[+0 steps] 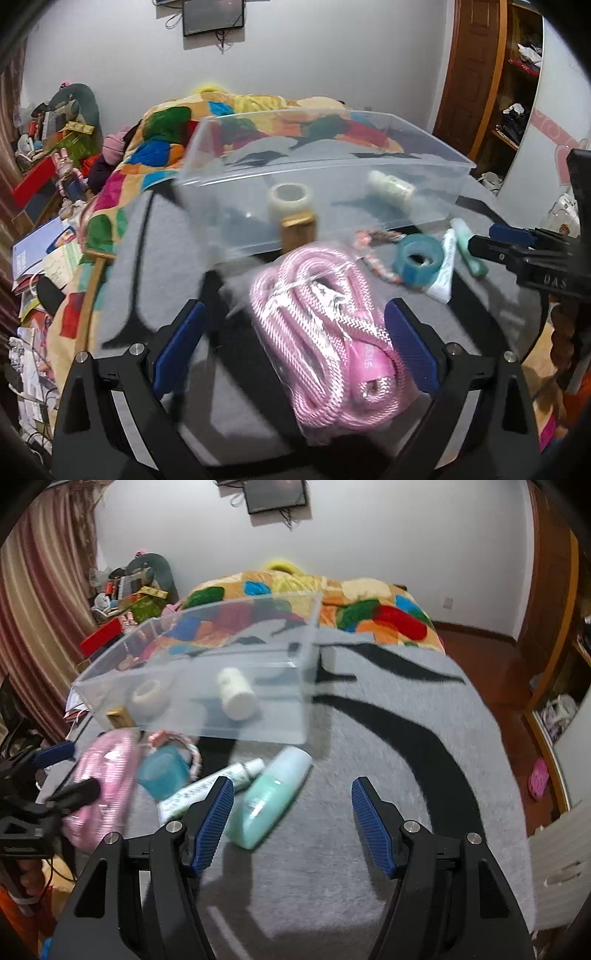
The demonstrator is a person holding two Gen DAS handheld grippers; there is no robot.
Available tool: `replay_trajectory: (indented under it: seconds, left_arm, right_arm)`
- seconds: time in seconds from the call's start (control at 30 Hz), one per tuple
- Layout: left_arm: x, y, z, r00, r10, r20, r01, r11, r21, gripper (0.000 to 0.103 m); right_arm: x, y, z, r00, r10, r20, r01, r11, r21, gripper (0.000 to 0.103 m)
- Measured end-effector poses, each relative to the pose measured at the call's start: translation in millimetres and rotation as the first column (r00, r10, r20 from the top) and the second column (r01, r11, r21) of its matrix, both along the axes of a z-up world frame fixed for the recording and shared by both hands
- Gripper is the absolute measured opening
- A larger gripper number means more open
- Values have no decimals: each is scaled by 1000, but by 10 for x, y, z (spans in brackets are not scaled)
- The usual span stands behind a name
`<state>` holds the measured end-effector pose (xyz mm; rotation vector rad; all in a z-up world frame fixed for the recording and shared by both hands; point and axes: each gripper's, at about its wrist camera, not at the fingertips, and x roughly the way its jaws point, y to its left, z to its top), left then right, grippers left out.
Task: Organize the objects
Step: 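Grasp bagged pink rope with left tool while right tool grasps mint-green bottle, then lower pink rope into box with left tool while right tool places green bottle inside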
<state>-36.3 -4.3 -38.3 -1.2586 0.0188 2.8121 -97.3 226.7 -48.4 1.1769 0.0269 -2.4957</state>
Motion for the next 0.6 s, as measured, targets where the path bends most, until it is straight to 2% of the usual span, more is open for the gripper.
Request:
replay_trajectory:
  seconds: [0.1,0.27,0.33,0.5,0.6]
  left_arm:
    - [71,-130,19,1000,17,13,-17,1000,-4,98]
    - [76,-153,33,998,-7,56,2,996,86,98]
    - [66,-82,10,998,-26,64,20,995,94,98]
    - [-34,72,-200,993,-34,113,27,997,69,100]
    - [2,165,-231,997,-16,73,16,1000,3,100]
  right_arm:
    - [3,72,-74,1000,3,28,-2,1000,-32,61]
    - [20,35,-43,999,33,32,-31,999,-41,47]
    - [4,-20,-43,999,46,29,-45,998,-33,42]
    - [-20,-131,-80,998,57,8,-57,998,6,25]
    - [9,-97,-87,998,58,-3,-58,998,0,23]
